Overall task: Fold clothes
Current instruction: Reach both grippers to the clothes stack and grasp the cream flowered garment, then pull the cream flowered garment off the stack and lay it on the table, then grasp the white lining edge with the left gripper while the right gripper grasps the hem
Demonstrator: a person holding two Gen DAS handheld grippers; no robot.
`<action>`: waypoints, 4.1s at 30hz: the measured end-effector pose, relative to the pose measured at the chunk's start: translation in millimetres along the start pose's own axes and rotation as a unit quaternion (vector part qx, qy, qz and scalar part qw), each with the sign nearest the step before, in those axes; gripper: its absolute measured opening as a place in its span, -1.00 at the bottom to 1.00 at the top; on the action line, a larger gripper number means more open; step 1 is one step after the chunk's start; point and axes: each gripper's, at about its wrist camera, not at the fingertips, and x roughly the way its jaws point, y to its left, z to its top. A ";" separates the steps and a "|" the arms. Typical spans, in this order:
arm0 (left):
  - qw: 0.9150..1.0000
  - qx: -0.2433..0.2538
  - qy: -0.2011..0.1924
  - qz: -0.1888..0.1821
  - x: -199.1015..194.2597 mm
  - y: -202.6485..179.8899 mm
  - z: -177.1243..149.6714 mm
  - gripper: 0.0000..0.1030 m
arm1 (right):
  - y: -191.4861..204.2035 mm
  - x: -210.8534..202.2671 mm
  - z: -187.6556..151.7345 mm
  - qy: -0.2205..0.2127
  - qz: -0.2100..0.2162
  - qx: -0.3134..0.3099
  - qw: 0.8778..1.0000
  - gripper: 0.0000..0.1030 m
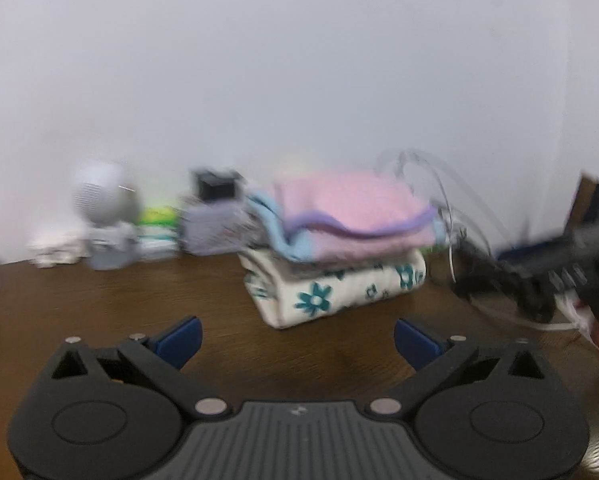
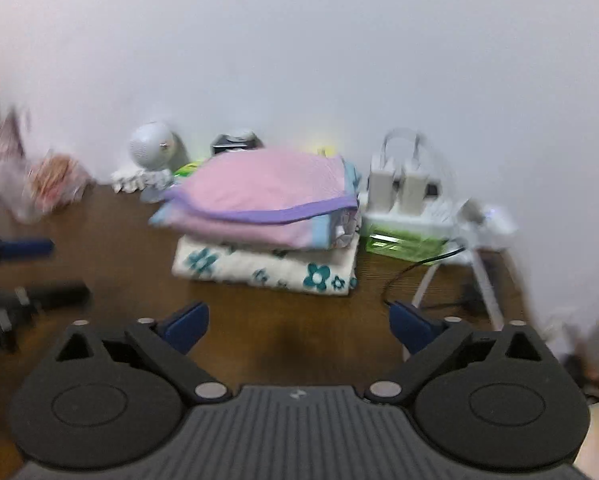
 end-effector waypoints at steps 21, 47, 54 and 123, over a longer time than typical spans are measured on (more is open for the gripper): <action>0.979 -0.126 -0.097 -0.130 -133.0 17.6 28.4 -0.87 | 46.4 -83.0 31.5 0.000 0.192 0.001 0.981 -0.93; 0.994 -0.103 -0.025 0.025 -333.5 4.1 -217.2 0.62 | 214.6 -272.6 -227.6 -0.093 0.169 -0.067 0.979 0.41; 0.999 -0.031 0.009 0.012 -308.5 -41.0 -215.5 0.62 | 220.5 -259.5 -261.7 -0.105 0.098 -0.065 0.988 0.43; 0.988 -0.005 0.003 0.152 -304.2 -54.9 -239.7 -0.14 | 237.2 -225.3 -279.9 -0.082 -0.026 -0.173 0.981 -0.16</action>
